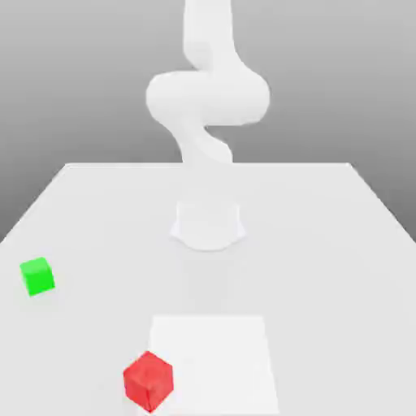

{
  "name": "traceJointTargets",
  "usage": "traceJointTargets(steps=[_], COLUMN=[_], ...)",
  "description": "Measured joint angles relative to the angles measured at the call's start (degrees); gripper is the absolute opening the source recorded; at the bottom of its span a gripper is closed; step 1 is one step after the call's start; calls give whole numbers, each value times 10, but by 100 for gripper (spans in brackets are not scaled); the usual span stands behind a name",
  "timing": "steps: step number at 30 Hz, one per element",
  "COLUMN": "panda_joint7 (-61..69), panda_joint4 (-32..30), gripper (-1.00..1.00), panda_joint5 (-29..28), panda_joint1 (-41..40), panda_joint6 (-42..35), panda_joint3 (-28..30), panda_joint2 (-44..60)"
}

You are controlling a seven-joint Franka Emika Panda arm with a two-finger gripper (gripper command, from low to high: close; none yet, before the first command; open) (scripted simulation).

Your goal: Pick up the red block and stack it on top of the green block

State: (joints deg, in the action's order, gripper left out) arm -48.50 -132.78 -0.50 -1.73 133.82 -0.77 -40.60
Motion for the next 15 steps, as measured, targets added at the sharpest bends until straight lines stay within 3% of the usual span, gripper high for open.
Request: traceJointTargets(steps=[15], panda_joint7=[-164], panda_joint4=[-60], gripper=[0], panda_joint5=[-33], panda_joint1=[-77], panda_joint6=[122], panda_joint3=[-16], panda_joint2=[316])
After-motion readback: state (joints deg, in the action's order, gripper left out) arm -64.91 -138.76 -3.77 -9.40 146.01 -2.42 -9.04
